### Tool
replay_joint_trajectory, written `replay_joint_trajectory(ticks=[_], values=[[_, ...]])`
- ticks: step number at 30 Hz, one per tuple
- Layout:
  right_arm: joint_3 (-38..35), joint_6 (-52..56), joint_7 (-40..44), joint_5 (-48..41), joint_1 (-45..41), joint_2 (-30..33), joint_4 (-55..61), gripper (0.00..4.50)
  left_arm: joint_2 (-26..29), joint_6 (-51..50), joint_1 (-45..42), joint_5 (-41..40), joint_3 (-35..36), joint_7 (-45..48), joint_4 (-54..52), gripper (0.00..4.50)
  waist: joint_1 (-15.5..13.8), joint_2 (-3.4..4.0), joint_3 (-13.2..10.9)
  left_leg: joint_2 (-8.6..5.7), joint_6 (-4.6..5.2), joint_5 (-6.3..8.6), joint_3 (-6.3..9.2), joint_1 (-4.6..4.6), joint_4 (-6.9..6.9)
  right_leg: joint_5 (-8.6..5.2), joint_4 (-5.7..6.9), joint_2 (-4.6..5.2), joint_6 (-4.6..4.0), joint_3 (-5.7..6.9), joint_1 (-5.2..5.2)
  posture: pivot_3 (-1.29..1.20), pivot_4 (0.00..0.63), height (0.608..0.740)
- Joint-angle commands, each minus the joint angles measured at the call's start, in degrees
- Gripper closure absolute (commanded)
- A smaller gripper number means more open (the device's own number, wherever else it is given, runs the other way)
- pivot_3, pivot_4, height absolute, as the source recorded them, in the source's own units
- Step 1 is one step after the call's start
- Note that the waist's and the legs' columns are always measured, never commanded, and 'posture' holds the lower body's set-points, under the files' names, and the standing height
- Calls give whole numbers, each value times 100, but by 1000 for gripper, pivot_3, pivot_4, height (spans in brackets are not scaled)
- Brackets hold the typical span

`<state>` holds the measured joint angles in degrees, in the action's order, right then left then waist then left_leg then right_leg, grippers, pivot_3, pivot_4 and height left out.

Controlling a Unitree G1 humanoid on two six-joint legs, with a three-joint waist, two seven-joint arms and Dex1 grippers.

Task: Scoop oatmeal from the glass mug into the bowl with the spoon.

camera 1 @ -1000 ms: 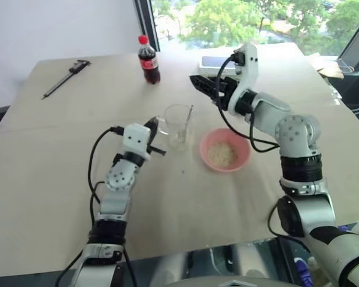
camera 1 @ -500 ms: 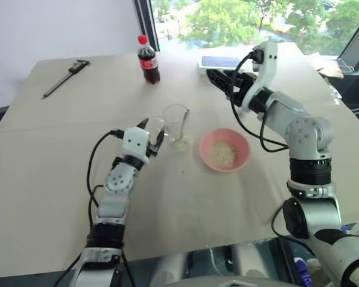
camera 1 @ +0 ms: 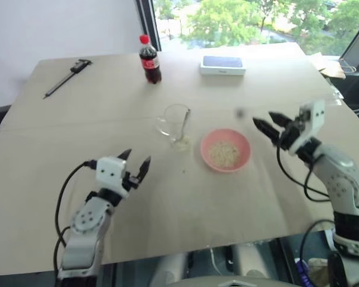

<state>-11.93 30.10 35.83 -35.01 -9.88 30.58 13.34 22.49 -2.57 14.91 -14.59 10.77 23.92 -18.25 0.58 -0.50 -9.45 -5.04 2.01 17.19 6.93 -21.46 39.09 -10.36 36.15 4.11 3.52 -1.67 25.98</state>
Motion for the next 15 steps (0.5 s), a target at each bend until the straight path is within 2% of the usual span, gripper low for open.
replay_joint_trajectory(ticks=[1, 2, 8, 15], values=[[-298, -758, 933, 89, 619, 310, -51, 279, 59, -71, 563, -280, 302, 144, -601, 0, 4, 1, -1, 3, 1, 1, 0, 5, 0, 0, -7, -1, 0, 2, -12, 0, 150, 740], [-298, -907, 1083, 135, 781, 354, -133, 27, 53, -92, 705, -304, 335, 154, -665, 0, 11, 3, -3, 7, 7, 4, -3, 27, -8, -1, -24, -4, 1, 0, -38, 0, 150, 740], [-78, -1977, 1856, 779, 1569, 571, -584, 27, 14, -256, 1178, -450, 320, 250, -847, 0, -1, 3, -4, 17, 32, 20, -7, 98, -11, -20, -29, -7, 30, 3, -106, 0, 150, 740], [-21, -2173, 2097, 772, 1611, 547, -635, 27, -41, -347, 1273, -264, 155, 162, -978, 0, 1, 3, -6, 19, 31, 20, -5, 116, -11, -21, -30, -6, 30, 2, -124, 0, 150, 740]])
